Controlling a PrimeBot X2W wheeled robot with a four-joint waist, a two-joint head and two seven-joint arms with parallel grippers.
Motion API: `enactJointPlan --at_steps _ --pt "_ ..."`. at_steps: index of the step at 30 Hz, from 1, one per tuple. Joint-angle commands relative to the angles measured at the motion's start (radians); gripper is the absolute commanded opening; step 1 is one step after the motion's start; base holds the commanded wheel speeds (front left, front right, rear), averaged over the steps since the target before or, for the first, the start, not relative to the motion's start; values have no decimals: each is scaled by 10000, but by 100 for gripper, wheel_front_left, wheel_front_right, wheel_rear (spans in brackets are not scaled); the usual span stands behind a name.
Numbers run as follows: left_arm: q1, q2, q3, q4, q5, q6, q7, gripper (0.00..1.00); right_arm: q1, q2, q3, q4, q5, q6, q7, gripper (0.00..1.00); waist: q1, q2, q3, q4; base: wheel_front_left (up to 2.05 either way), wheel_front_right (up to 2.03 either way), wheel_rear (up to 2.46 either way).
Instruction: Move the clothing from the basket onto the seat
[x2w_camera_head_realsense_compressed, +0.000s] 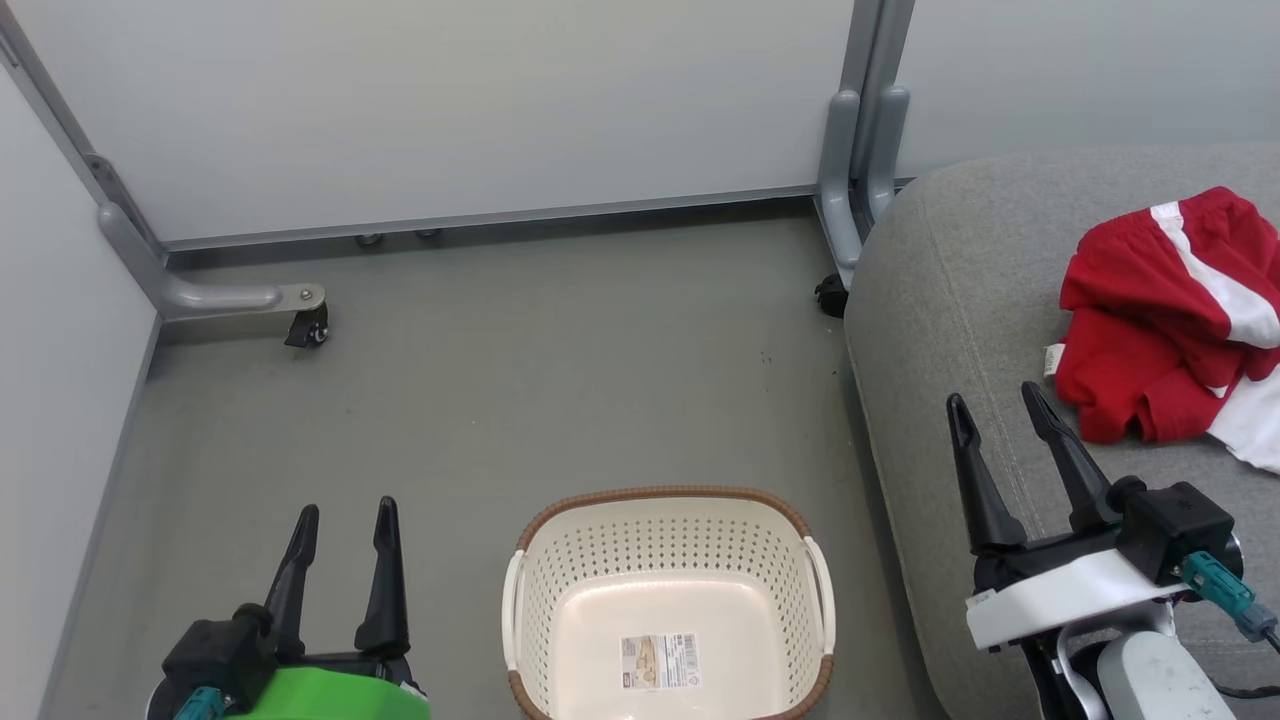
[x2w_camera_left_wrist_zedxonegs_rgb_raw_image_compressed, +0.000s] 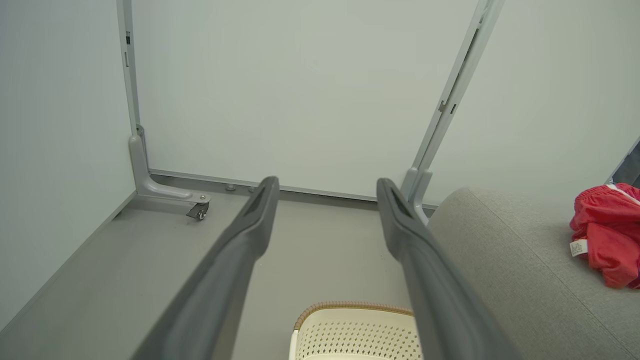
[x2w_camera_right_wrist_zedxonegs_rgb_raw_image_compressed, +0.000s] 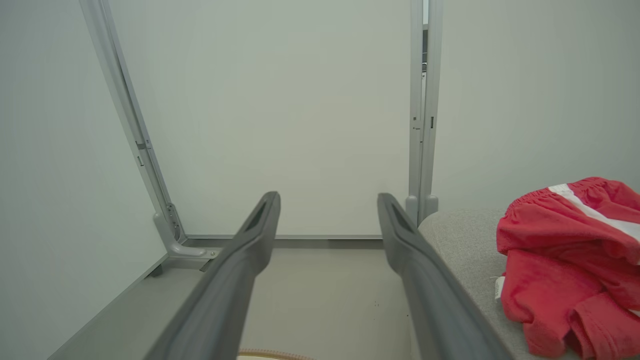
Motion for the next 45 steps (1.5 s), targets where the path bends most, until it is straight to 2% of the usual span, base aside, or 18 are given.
enactJointPlan --at_steps 1,12,13,16,30,45 --pt "-43 36 21 8 -54 -39 -4 100 56 -52 -5 14 39 -19 -29 100 0 0 7 -5 0 0 0" --pt "-44 36 -20 -73 -277 -36 -4 100 8 -85 69 53 43 -19 -29 100 0 0 33 -21 0 0 0" --pt "-6 0 -44 -63 -282 -12 0 0 -3 -46 54 33 0 0 0 0 0 0 36 -22 0 0 0" --pt "51 -23 -83 196 -448 -9 25 0 112 57 55 289 173 0 43 0 0 0 40 -30 0 0 0" --pt "-269 138 74 336 -2918 -4 575 0 -45 147 -267 539 2744 -2 649 0 0 0 67 -116 0 0 0" --pt "-576 246 240 500 -5079 -18 1092 0 -191 253 -581 765 5007 -4 1213 0 0 0 95 -206 0 0 0"
